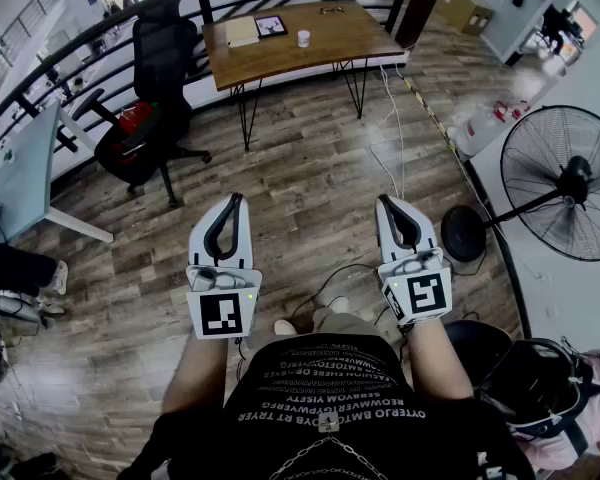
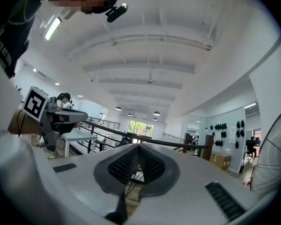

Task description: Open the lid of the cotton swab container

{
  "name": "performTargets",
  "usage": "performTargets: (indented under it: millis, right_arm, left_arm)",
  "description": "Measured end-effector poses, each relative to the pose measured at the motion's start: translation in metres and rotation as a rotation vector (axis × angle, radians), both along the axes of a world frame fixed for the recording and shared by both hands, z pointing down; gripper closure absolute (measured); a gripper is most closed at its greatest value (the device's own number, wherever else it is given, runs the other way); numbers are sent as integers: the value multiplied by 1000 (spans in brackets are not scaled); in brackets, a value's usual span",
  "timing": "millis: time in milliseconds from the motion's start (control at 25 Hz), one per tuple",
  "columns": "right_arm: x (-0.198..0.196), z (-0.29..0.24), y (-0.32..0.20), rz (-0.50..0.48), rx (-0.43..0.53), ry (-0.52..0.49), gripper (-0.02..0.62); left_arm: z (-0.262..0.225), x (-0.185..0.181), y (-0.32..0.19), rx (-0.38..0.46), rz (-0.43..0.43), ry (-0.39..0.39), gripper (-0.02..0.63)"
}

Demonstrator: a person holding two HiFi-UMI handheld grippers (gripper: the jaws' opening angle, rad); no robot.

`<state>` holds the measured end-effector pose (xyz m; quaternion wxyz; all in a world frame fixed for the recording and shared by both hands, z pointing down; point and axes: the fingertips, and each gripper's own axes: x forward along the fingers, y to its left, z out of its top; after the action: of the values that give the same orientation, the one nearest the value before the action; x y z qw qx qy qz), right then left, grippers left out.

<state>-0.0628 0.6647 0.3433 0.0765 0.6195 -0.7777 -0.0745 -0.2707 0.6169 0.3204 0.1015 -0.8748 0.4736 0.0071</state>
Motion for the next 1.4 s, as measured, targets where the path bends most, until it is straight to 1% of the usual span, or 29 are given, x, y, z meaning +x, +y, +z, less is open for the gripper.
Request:
performTargets:
  millis: [80,160,280,360,400,440,520,560,640,680,760,880,960,1080,1120,1160,1200,1280,1400]
  right_arm:
    - [4,2,2,-13,-5,-14,581]
    - [9,6,-4,-23,-7,-48,581]
    - [14,18,-21,-50,-28,-116,581]
    - [16,16,-36,-77,-27,-109,581]
    - [18,9,-45,-91,-7,-93,581]
    - [19,-2,-54,-110,21,-76,581]
    - [17,-25,-71,-161,70,-42,581]
    - [14,-33,-77,-183,82,-17,581]
    - [12,-33,-81,-194,68,41,581]
    - [15,-26,-80,-186,49,54,581]
    - [29,-11,-77,-155,8,34,581]
    - [58,6,-74,-98,-25,-40,581]
    - [76,14,-73,-82,-42,-87,580]
    - [92,22,-76,-96,-60,-113,578]
    - [95,23,-77,-106,-66,-116,564]
    - [96,24,-79,-117,-71,-117,514]
    - [96,24,-81,-129,-74,-115,499]
    - [93,23,-88,-157,-74,-106,497]
    - [88,24,-100,-184,-77,-106,476]
  left_arm:
    - [8,7,-1,-38,-12,-14,574]
    - [9,21,-13,-52,-19,-19,574]
    - [-1,59,-35,-9,7,-43,574]
    - [-11,79,-45,37,10,-66,574]
    - [-16,85,-50,51,0,-54,574]
    - [-20,89,-55,51,-9,-26,574]
    - [-20,90,-66,34,-23,27,574]
    - [-16,89,-70,25,-32,37,574]
    - [-5,86,-73,6,-53,24,574]
    - [-1,83,-72,-1,-65,12,574]
    - [4,78,-69,-6,-87,-12,574]
    - [9,73,-62,-1,-99,-62,574]
    - [12,74,-59,10,-104,-78,574]
    - [14,77,-60,14,-122,-75,574]
    - [15,78,-59,11,-125,-75,574]
    - [14,80,-59,7,-126,-76,574]
    - [14,82,-59,3,-125,-74,574]
    - [15,85,-62,-4,-124,-71,573]
    - [22,82,-71,-36,-134,-68,574]
